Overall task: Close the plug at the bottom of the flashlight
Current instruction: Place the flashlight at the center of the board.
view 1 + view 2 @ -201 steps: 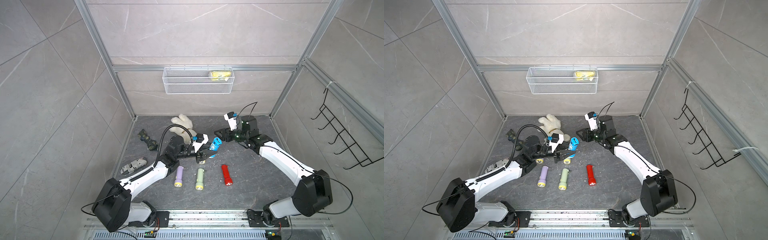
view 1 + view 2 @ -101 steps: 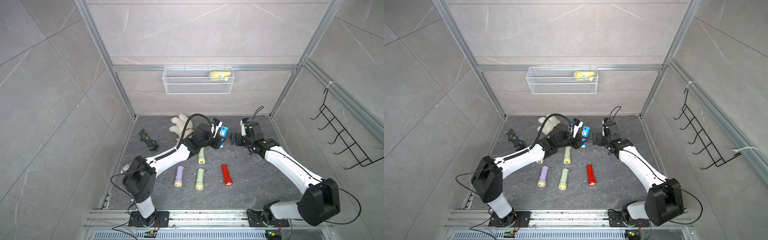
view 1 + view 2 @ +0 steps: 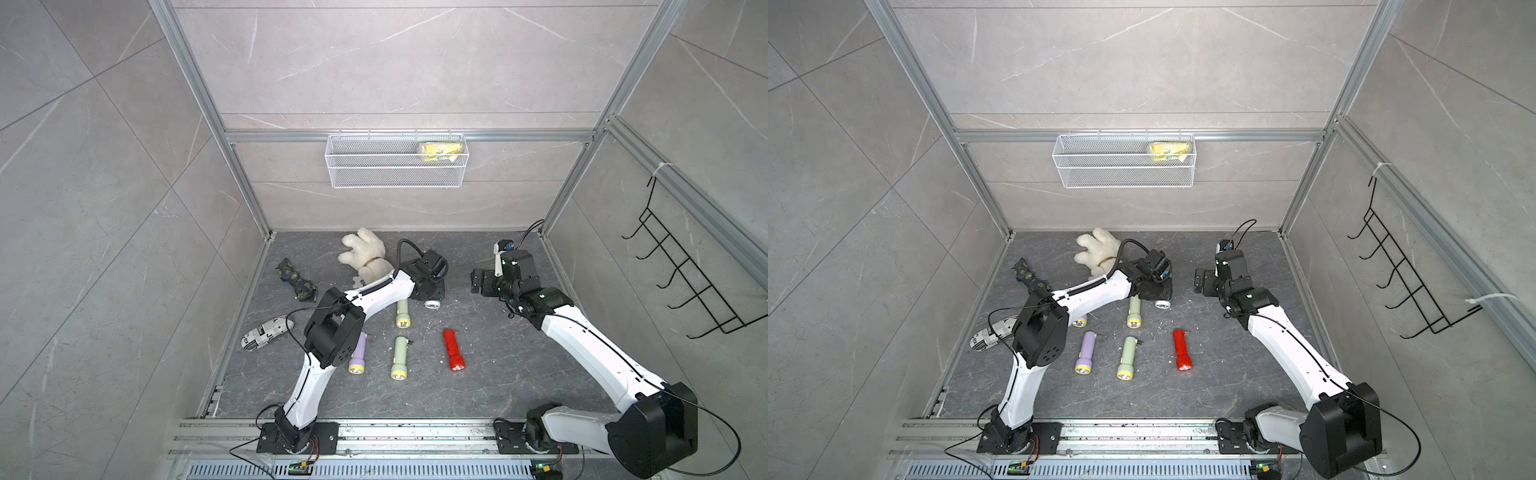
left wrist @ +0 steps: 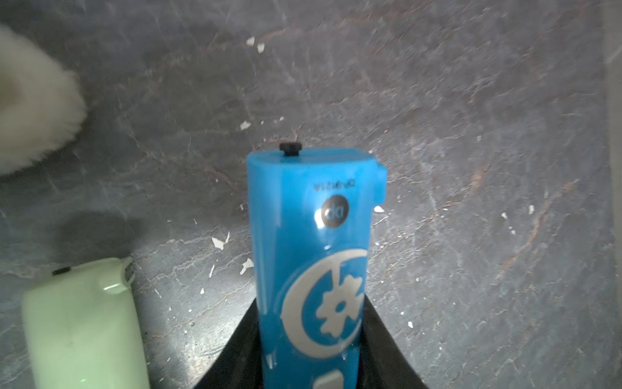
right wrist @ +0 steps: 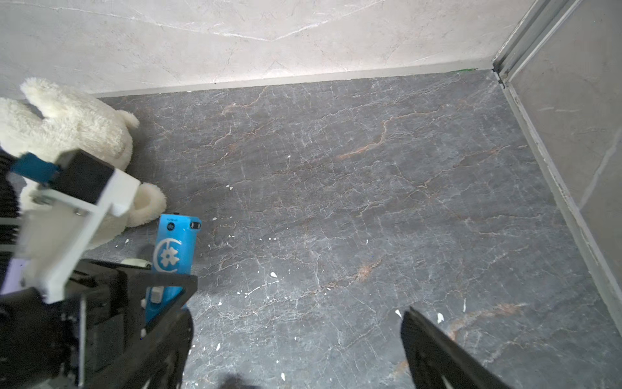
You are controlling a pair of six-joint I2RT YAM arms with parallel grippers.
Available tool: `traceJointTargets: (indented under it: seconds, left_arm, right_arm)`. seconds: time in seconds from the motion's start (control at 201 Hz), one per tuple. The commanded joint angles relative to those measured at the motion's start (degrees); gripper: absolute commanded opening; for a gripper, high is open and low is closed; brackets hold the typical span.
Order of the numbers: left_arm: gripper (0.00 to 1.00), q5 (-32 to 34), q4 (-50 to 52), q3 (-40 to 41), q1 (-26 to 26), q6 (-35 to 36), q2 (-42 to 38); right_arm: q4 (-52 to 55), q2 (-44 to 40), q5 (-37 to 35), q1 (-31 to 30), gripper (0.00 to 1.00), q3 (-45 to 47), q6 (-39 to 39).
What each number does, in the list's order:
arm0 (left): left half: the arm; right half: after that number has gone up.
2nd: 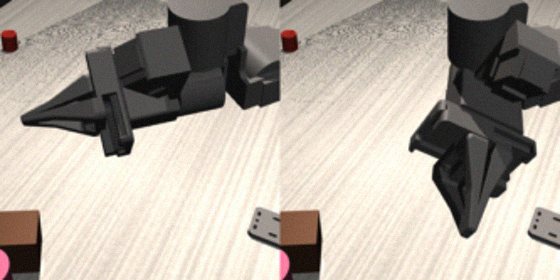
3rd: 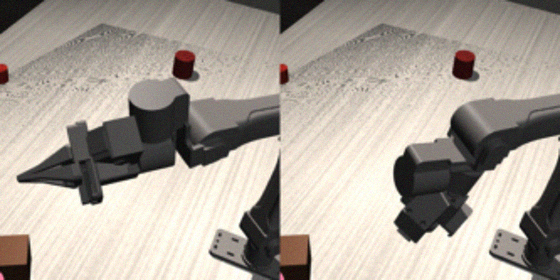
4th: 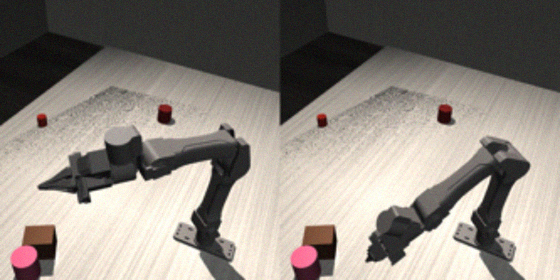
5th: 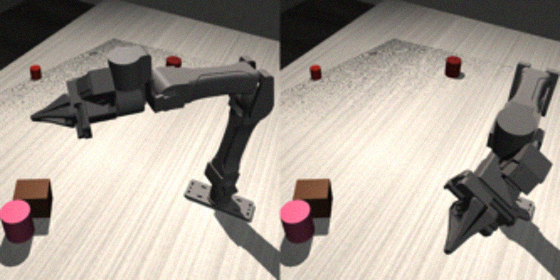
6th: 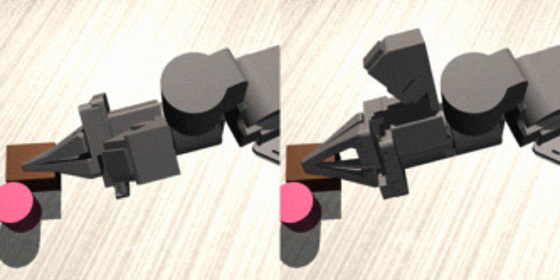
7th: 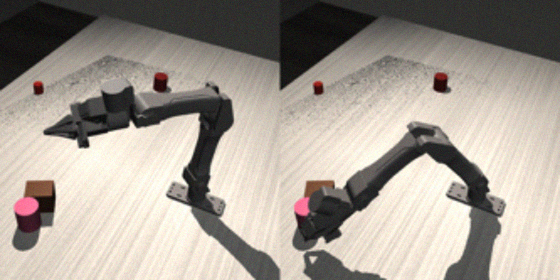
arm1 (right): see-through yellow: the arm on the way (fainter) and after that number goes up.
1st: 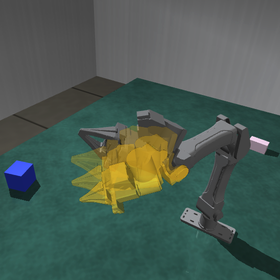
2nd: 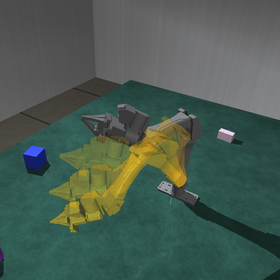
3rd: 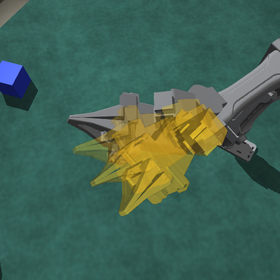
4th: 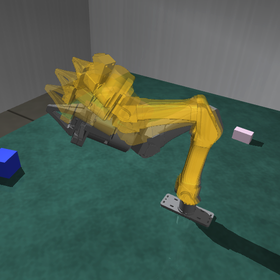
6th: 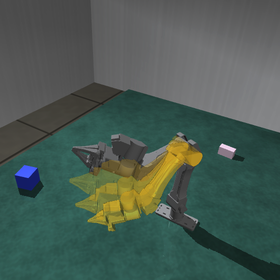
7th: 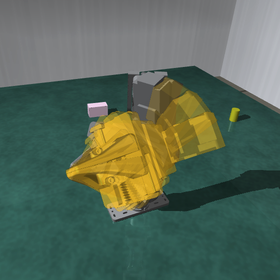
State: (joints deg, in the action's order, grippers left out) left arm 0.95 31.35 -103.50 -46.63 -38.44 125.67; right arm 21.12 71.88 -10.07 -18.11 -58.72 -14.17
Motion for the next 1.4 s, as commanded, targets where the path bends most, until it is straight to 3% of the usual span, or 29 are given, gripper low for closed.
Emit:
traceJointTargets:
  seconds: [0.0, 0.279, 0.468, 0.543, 0.657, 0.821, 1.07, 1.225, 1.399]
  left_arm:
    - [0.00, -1.2, 3.7, -5.4, -0.3, -2.9, 2.7]
    - [0.03, -2.1, 6.7, -10.7, -0.6, -3.9, 9.2]
    - [0.18, -2.3, 7.6, -10.9, -0.6, -3.6, 10.2]
    - [0.29, -2.7, 7.5, -11.4, -0.6, -3.6, 10.6]
    - [0.32, -3.2, 7.5, -12.7, -0.6, -3.5, 10.9]
    - [0.58, -4.0, 7.5, -15.2, -0.6, -2.3, 10.6]
    - [0.61, -4.1, 6.9, -16.8, -0.6, -0.7, 8.4]
    - [0.61, 0.0, 8.3, -12.2, -0.1, 3.0, 0.2]
    - [0.61, 4.4, 9.1, 1.5, 2.3, 6.2, -12.6]
  right_arm:
    - [-1.1, -1.8, 1.4, 0.3, 1.00, 1.0, -1.1]
    - [-1.4, -2.5, 2.0, 0.5, 1.00, 1.3, -1.1]
    - [-1.7, -2.4, 2.9, 0.5, 1.00, 1.4, -1.2]
    - [-1.8, -2.5, 3.2, 0.5, 1.00, 1.5, -1.2]
    - [-1.8, -2.4, 3.5, 0.5, 1.00, 1.5, -1.1]
    - [-1.7, -2.0, 3.7, 0.6, 1.00, 1.3, -1.1]
    - [-0.6, -0.9, 3.7, 0.6, 1.00, 0.0, -1.8]
    - [-1.8, 0.0, 6.1, 0.6, 1.00, -0.3, -4.2]
    - [-3.6, 3.2, 11.9, 0.7, 1.00, -0.9, -7.5]
